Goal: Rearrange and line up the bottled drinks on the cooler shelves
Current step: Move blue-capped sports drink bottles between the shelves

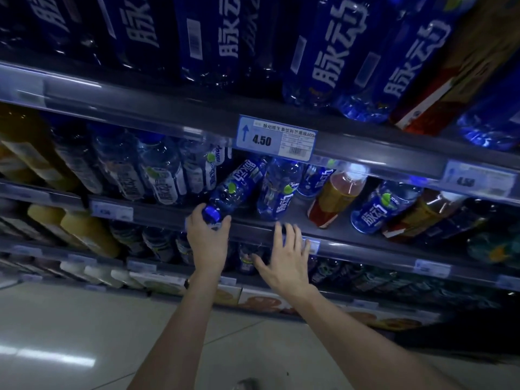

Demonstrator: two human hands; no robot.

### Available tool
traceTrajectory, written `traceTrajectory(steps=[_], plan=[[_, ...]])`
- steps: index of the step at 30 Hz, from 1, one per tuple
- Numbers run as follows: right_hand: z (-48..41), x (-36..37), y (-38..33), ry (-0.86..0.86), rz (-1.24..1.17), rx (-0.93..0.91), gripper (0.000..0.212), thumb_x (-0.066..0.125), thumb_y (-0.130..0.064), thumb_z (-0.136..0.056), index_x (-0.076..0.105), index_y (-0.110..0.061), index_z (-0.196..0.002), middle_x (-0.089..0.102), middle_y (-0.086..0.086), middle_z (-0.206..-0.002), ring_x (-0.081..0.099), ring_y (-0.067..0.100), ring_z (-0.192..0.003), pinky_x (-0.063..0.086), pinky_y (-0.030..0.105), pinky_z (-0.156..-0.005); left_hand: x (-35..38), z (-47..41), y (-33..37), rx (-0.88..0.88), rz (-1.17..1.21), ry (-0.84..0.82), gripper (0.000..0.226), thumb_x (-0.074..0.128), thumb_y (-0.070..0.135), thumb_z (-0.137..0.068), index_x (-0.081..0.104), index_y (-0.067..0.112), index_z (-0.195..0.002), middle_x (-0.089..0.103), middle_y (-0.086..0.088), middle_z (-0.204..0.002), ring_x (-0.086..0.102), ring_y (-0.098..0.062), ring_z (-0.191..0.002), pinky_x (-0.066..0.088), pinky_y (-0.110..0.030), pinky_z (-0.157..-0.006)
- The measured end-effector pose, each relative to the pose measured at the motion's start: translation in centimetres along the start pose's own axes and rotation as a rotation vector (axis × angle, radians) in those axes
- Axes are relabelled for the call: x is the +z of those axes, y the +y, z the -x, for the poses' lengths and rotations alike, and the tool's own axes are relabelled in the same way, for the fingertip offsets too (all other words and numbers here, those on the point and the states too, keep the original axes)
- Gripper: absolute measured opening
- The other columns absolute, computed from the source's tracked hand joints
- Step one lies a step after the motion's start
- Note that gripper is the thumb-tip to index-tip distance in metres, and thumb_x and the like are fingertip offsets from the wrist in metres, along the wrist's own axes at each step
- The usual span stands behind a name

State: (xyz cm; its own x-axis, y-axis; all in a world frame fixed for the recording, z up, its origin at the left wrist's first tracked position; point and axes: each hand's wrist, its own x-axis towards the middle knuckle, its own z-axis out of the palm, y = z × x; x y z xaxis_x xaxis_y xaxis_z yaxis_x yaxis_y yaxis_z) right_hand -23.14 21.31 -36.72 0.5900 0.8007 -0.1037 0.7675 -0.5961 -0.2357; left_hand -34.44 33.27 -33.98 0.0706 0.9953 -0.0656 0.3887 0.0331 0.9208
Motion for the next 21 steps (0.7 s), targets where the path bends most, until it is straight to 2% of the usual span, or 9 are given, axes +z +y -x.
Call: traceTrajectory(steps=[2,6,10,13,17,21], plan=[[0.0,0.2,0.1,0.010,0.000,0.001,0.093,0.038,-0.072,-0.086,0.003,-0.019,-0.154,0.006,0.004,-0.161,-0.009,0.024,-0.148,0.004,0.057,-0.115,0.3,-0.2,0.1,-0.013,0.034,0.028,0.053,0.076,0.028,-0.081,0.053,0.015,-0.127,0.050,0.007,-0.106,0.048,-0.003,-0.080,0.036,0.001,-0.065],[0.0,0.1,0.2,-0.002,0.013,-0.009,0.093,0.037,-0.072,-0.086,0.000,-0.020,-0.154,0.004,0.004,-0.161,-0.011,0.024,-0.147,0.003,0.055,-0.116,0.5,-0.3,0.2,-0.078,0.032,0.029,0.048,0.079,0.034,-0.076,0.060,0.019,-0.118,0.055,0.009,-0.101,0.053,-0.007,-0.087,0.035,-0.009,-0.069],[0.1,0.0,0.2,-0.006,0.020,-0.014,0.093,0.037,-0.072,-0.085,-0.001,-0.021,-0.153,0.004,0.004,-0.162,-0.010,0.024,-0.148,0.003,0.055,-0.116,-0.2,0.7,0.8,-0.060,0.090,0.069,0.045,0.082,0.033,-0.073,0.063,0.023,-0.112,0.060,0.011,-0.099,0.055,0.008,-0.079,0.037,0.000,-0.060],[0.0,-0.1,0.2,-0.011,0.027,-0.018,0.094,0.037,-0.073,-0.085,0.000,-0.020,-0.154,0.005,0.004,-0.162,-0.009,0.024,-0.148,0.004,0.054,-0.116,-1.1,1.4,1.5,-0.029,0.148,0.100,0.045,0.083,0.029,-0.072,0.063,0.026,-0.112,0.056,0.019,-0.095,0.053,0.016,-0.083,0.038,0.002,-0.063],[0.1,-0.5,0.4,-0.014,0.050,-0.044,0.095,0.034,-0.073,-0.085,0.002,-0.018,-0.154,0.007,0.005,-0.161,-0.006,0.026,-0.148,0.006,0.055,-0.116,-2.1,1.9,3.0,0.063,0.176,0.101,0.046,0.083,0.022,-0.072,0.064,0.027,-0.113,0.056,0.006,-0.105,0.056,0.009,-0.088,0.039,0.001,-0.071],[0.1,-0.7,0.6,-0.033,0.037,-0.043,0.095,0.033,-0.075,-0.083,0.003,-0.019,-0.155,0.007,0.005,-0.161,-0.006,0.025,-0.148,0.006,0.055,-0.116,-2.9,1.9,5.2,0.177,0.217,0.121,0.045,0.083,0.023,-0.073,0.064,0.030,-0.112,0.056,0.007,-0.108,0.055,0.013,-0.092,0.042,-0.002,-0.077]])
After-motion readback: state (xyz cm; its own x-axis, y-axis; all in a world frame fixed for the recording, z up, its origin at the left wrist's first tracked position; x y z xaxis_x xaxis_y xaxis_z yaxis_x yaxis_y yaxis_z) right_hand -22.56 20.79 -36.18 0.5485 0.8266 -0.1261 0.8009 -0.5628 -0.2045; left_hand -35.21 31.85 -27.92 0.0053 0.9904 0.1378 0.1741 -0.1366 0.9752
